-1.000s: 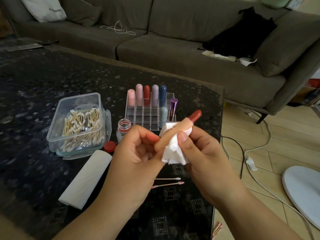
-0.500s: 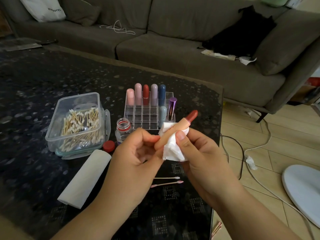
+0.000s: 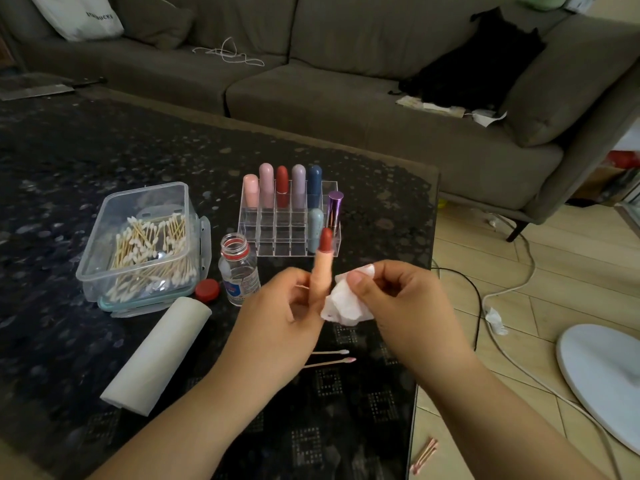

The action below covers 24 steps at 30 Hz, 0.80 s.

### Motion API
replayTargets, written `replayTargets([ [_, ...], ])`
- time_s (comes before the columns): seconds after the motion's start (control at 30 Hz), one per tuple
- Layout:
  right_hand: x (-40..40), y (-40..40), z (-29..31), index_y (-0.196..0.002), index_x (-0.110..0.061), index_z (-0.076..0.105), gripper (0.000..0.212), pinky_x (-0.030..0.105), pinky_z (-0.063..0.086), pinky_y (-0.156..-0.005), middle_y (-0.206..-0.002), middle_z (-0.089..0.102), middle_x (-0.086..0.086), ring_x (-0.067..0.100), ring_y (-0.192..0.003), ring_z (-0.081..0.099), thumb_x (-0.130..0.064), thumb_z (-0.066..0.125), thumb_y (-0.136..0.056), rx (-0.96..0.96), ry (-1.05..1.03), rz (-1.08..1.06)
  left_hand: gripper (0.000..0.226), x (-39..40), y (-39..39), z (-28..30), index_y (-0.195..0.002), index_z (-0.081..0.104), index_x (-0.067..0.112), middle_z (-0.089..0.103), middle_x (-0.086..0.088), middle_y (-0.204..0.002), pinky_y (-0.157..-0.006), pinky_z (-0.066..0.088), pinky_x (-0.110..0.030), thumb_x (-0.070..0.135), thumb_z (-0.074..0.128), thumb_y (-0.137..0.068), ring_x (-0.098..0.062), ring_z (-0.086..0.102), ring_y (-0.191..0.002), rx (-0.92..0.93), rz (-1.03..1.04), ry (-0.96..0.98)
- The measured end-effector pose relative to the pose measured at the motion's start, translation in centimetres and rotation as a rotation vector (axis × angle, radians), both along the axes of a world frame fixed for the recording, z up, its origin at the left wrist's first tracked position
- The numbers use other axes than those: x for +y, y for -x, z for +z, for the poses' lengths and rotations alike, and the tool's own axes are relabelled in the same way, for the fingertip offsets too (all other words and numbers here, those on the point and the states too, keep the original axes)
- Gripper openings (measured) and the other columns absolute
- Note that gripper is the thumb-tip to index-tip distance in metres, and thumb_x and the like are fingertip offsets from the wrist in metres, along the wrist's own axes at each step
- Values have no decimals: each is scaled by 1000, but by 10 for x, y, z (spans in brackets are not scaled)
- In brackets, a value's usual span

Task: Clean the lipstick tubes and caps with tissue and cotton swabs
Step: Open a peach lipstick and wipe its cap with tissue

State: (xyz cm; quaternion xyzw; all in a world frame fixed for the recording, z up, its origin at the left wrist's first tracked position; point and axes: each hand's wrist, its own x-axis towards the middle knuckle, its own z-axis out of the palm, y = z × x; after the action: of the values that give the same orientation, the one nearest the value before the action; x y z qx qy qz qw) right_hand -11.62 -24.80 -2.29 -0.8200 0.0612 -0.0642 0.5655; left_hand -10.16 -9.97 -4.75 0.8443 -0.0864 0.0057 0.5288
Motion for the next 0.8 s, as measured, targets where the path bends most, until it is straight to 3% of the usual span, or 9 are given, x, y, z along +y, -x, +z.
replayTargets([
  [0.13, -19, -4, 4, -74, -35, 61, 18, 8, 46, -54, -73, 65, -14, 1, -66, 59, -27, 61, -90, 73, 99, -33, 15, -2, -12, -8, -97, 63, 26, 67, 16, -94, -79, 47, -15, 22, 67, -84, 1, 62, -87, -62, 61, -160],
  [0.23, -22, -3, 6, -74, -33, 60, 18, 7, 42, -48, -74, 66, -6, 4, -62, 57, -27, 60, -91, 111, 156, -13, 15, -3, -14, -13, -95, 63, 25, 50, 17, -85, -66, 37, -7, 21, 69, -82, 0, 50, -77, -146, 79, -295],
  [0.33, -20, -1, 2, -74, -29, 62, 17, 18, 45, -56, -79, 66, 5, 16, -69, 60, -29, 60, -91, 136, 283, 35, 13, -5, -15, -20, -93, 65, 20, 47, 14, -78, -58, 33, -11, 21, 70, -81, -3, 47, -68, -120, 101, -345],
  [0.47, -20, -1, 0, -80, -27, 65, 13, 14, 41, -54, -75, 64, -1, 10, -68, 57, -29, 60, -91, 132, 355, 55, 13, -7, -17, -23, -95, 65, 21, 46, 14, -77, -57, 30, -11, 24, 69, -83, -4, 45, -68, -110, 111, -405],
  [0.53, -20, -1, 0, -80, -28, 64, 13, 8, 36, -49, -70, 61, -5, 5, -61, 52, -29, 60, -91, 127, 360, 54, 15, -7, -17, -23, -97, 65, 22, 47, 14, -79, -58, 30, -10, 26, 69, -83, -3, 44, -70, -116, 106, -420],
  [0.67, -20, 0, -1, -80, -28, 64, 12, 10, 39, -52, -70, 60, -5, 5, -62, 52, -30, 60, -91, 114, 379, 71, 28, -6, -17, -28, -107, 66, 20, 43, 10, -91, -63, 30, -10, 28, 72, -80, -4, 43, -81, -158, 119, -451],
  [0.8, -21, 0, 0, -79, -33, 61, 13, 13, 41, -56, -75, 62, -8, 4, -68, 56, -30, 60, -91, 109, 371, 79, 35, -3, -16, -34, -107, 68, 14, 44, 3, -114, -87, 29, -18, 27, 76, -76, -10, 39, -107, -221, 149, -477],
])
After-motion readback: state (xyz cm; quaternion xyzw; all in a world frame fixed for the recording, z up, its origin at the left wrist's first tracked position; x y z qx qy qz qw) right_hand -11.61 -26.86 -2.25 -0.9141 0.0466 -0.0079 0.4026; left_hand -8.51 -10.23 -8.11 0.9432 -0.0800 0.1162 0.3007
